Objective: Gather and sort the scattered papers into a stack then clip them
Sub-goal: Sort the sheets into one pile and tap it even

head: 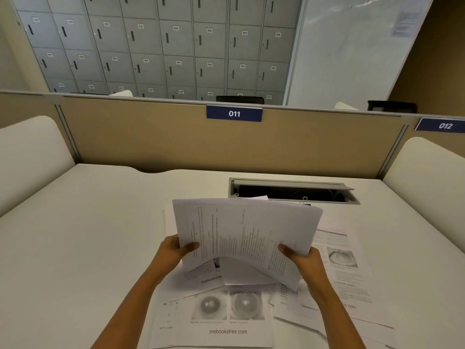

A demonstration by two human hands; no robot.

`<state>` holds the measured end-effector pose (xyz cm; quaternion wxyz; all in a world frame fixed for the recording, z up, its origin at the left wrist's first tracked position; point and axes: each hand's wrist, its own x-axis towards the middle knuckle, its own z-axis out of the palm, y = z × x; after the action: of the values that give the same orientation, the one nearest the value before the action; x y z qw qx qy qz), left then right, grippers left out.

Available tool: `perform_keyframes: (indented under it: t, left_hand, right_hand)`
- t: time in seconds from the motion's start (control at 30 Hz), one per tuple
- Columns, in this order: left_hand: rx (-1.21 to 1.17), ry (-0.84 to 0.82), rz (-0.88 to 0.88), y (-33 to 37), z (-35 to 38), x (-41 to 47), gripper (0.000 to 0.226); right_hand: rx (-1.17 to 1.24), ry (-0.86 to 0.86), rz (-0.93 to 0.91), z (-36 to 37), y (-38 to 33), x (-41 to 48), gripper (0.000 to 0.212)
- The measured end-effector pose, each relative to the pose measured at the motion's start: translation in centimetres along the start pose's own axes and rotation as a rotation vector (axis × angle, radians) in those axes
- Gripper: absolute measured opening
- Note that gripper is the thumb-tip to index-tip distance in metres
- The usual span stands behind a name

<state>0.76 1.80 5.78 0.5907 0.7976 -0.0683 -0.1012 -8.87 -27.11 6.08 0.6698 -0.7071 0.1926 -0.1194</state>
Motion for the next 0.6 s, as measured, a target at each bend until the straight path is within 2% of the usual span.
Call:
perform_keyframes:
  t: [0.07,0.13,0.2,0.27,0.33,0.37,0.4,0.5,0.6]
  left_hand:
    - [0.014,0.031,-0.002,0.6,-0.6,0.4,0.021]
    - [-0.074,0.128,-0.027,1.5,-1.3,1.0,0.023]
    - [-0.306,0.227,-0.088,2.4,-1.9,1.5,0.026]
    - [-0.615,0.255,-0.163,3.1,-1.8,1.6,0.033]
    - [-0.802,0.259,-0.214,3.9,-0.9,1.4,0.035]
    - [-0.833,0.256,-0.218,4.3,-0.1,1.3,0.036]
    - [-0.849,0.242,-0.213,4.8,0.9,1.0,0.037]
    - [-0.838,0.165,-0.204,5.6,4.6,0.1,0.035]
    - [-0.812,0.172,-0.250,5.1,7.5,-0.6,0.035]
  right_hand:
    - [0.023,0.011,0.003,-0.1,-0.5,0.2,0.043]
    - [0.087,0.016,0.015,-0.4,-0.8,0.6,0.053]
    - [0.147,0.030,0.026,-0.3,-1.2,0.7,0.045]
    - [0.219,0.066,0.051,0.5,-1.1,0.5,0.044]
    - [0.316,0.099,0.082,2.2,-0.6,0.0,0.065]
    - [0.356,0.117,0.095,3.1,-0.4,-0.3,0.078]
    - [0.393,0.142,0.113,4.1,-0.2,-0.6,0.082]
    - [0.478,0.205,0.205,6.8,0.0,-1.3,0.053]
    - [0.384,0.207,0.222,8.8,0.1,-1.9,0.034]
